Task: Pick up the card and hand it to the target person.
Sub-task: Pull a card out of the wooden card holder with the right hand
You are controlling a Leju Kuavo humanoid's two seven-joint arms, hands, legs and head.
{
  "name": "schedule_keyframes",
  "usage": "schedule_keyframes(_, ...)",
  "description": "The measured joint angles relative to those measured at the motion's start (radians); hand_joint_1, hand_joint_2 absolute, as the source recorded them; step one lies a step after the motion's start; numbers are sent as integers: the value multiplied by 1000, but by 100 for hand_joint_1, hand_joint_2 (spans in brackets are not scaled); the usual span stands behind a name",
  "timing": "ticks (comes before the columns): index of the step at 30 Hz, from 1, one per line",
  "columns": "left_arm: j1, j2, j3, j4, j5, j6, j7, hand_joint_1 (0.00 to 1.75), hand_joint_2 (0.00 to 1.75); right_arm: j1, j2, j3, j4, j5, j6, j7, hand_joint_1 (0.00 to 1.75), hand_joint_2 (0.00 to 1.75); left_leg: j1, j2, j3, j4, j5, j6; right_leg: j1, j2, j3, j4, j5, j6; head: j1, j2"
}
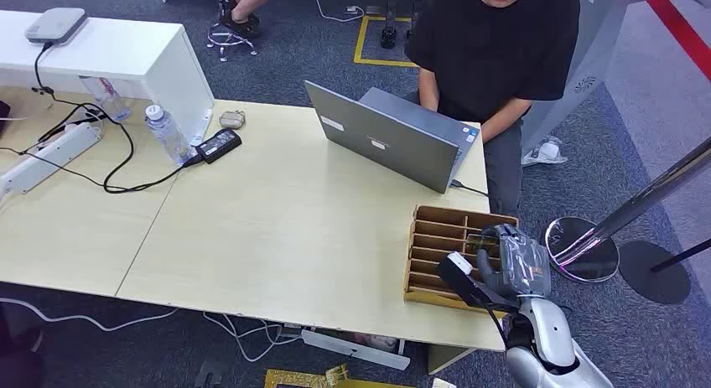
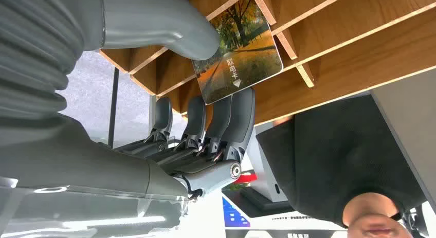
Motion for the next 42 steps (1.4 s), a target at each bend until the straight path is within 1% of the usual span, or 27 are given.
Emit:
schedule_keyframes(5, 0, 0, 0, 0, 0, 0, 0, 0, 0, -1, 0, 3, 7, 0, 0, 3, 98, 175, 0, 0, 0, 0, 0, 0, 0, 0, 0, 0, 0, 0, 0, 0)
schedule_keyframes(12, 0, 0, 0, 0, 0, 0, 2, 0, 0, -7, 0, 6, 16, 0, 2, 9, 119, 175, 0, 0, 0, 0, 0, 0, 0, 0, 0, 0, 0, 0, 0, 0)
schedule_keyframes(19, 0, 0, 0, 0, 0, 0, 2, 0, 0, -14, 0, 12, 20, 0, 4, 12, 128, 175, 0, 0, 0, 0, 0, 0, 0, 0, 0, 0, 0, 0, 0, 0)
schedule_keyframes(26, 0, 0, 0, 0, 0, 0, 2, 0, 0, -16, 0, 13, 25, 0, 5, 12, 131, 175, 0, 0, 0, 0, 0, 0, 0, 0, 0, 0, 0, 0, 0, 0)
schedule_keyframes(33, 0, 0, 0, 0, 0, 0, 2, 0, 0, -18, 0, 14, 30, 0, 6, 13, 139, 175, 0, 0, 0, 0, 0, 0, 0, 0, 0, 0, 0, 0, 0, 0)
schedule_keyframes(38, 0, 0, 0, 0, 0, 0, 2, 0, 0, -18, 0, 14, 31, 2, -1, 16, 152, 175, 0, 0, 0, 0, 0, 0, 0, 0, 0, 0, 0, 0, 0, 0)
schedule_keyframes(42, 0, 0, 0, 0, 1, 1, 2, 0, 0, -18, 0, 13, 30, 12, -10, 22, 158, 175, 0, 0, 0, 0, 0, 0, 0, 0, 0, 0, 0, 0, 0, 0)
